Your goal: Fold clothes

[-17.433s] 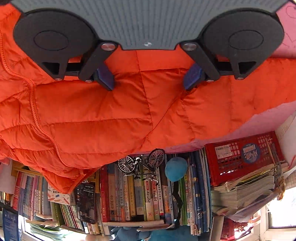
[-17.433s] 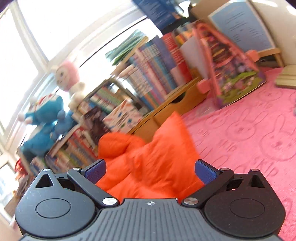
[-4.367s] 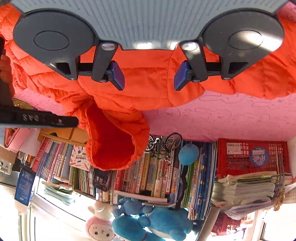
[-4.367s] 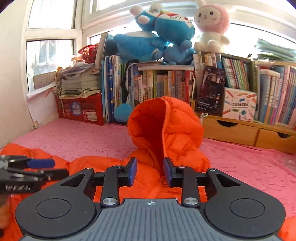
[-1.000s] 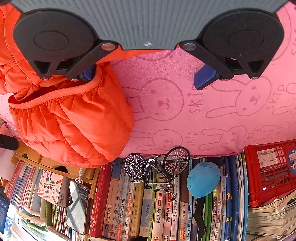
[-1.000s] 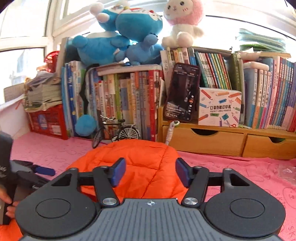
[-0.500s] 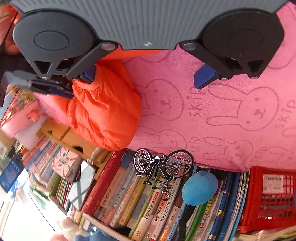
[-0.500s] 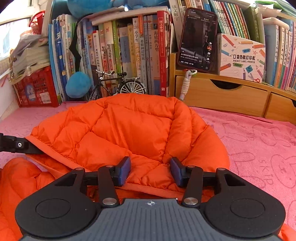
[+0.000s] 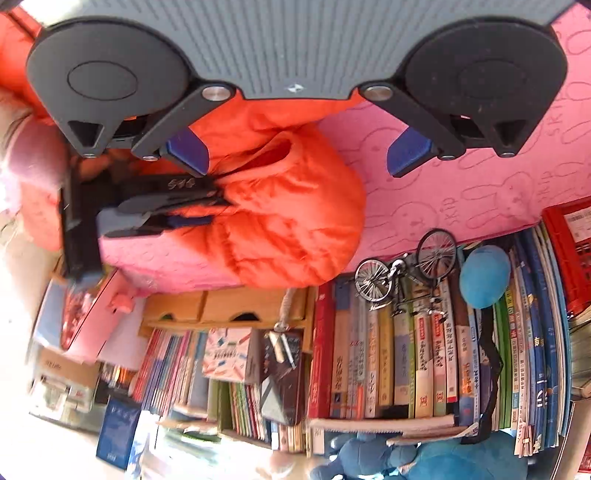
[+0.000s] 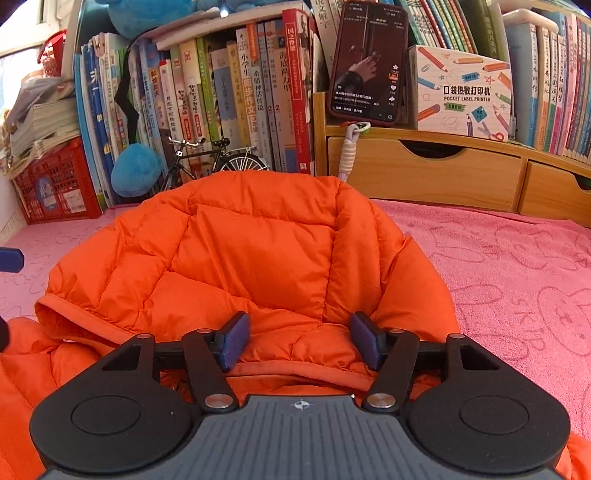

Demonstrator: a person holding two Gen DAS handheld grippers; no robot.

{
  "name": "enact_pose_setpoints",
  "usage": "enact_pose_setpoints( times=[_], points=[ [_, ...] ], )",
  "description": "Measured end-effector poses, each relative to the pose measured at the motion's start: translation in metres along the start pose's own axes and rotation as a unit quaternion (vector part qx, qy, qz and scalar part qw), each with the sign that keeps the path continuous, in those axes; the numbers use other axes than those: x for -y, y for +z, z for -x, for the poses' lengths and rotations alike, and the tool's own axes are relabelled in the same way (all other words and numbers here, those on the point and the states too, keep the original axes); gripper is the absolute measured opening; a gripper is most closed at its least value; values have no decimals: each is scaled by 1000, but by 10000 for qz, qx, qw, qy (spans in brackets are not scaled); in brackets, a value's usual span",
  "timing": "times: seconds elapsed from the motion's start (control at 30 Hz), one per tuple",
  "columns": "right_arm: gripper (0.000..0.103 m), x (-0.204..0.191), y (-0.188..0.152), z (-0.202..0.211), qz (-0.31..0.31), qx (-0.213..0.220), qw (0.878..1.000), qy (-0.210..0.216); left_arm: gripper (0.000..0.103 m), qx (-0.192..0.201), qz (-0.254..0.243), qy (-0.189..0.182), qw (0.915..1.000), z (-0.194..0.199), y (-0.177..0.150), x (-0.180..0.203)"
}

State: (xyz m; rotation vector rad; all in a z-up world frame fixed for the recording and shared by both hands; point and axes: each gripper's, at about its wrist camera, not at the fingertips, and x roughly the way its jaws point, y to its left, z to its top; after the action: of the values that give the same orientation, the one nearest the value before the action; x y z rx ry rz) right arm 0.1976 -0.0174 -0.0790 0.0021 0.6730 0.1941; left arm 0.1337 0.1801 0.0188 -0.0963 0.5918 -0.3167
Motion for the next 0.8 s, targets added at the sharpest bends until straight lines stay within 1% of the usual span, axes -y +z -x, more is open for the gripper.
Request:
enact_pose_setpoints(
  times=[0.03,0.07,0.1,0.13,0.17,0.2,0.23,0.27,0.3,0.37,0.47,0.5,0.57,0.63,0.7,0.73,0.8],
  points=[
    [65,-2,0,-1,45,-10,10000,-18,103,174,218,52,9996,1,5,3],
    [65,-2,-1,-1,55,-10,10000,-24,103,336,435,253,9982,-2,10,7],
    [65,-2,-1,-1,48,-7,10000,-19,103,462,553,588,9957,-6,15,14],
    [65,-1,-1,-1,29,-1,10000,-6,103,518,501,1100,9913,-13,21,23],
    [65,0,-1,0,-5,7,10000,15,103,475,369,1625,9849,-23,23,32],
    [65,0,-1,0,-24,11,10000,24,103,365,224,2121,9763,-36,24,40],
    [65,0,0,0,-26,10,10000,21,102,197,112,2530,9672,-50,24,44],
    [65,-1,0,0,4,3,10000,-8,101,-31,37,2849,9585,-65,21,44],
    [65,-3,0,0,65,-8,10000,-62,99,-228,33,3069,9515,-78,17,43],
    [65,-8,1,0,208,-29,9996,-179,100,-467,266,3180,9466,-91,7,34],
    [66,-12,1,-1,290,-35,9993,-244,101,-606,582,3115,9465,-97,-4,20],
    [66,-12,1,0,294,-34,9992,-257,103,-605,672,3079,9471,-98,-7,15],
    [64,-13,1,1,426,-18,9983,-401,103,-543,824,2994,9490,-97,-13,8],
    [64,-16,-2,3,917,71,9930,-744,103,-531,942,2907,9507,-95,-16,3],
    [64,-17,-4,7,1411,156,9839,-1089,103,-529,958,2886,9512,-96,-19,3],
    [64,-12,-5,8,1522,163,9810,-1195,103,-527,955,2884,9513,-97,-19,4],
    [65,4,-4,14,1421,133,9821,-1229,103,-519,971,2870,9516,-97,-20,4]
  ],
)
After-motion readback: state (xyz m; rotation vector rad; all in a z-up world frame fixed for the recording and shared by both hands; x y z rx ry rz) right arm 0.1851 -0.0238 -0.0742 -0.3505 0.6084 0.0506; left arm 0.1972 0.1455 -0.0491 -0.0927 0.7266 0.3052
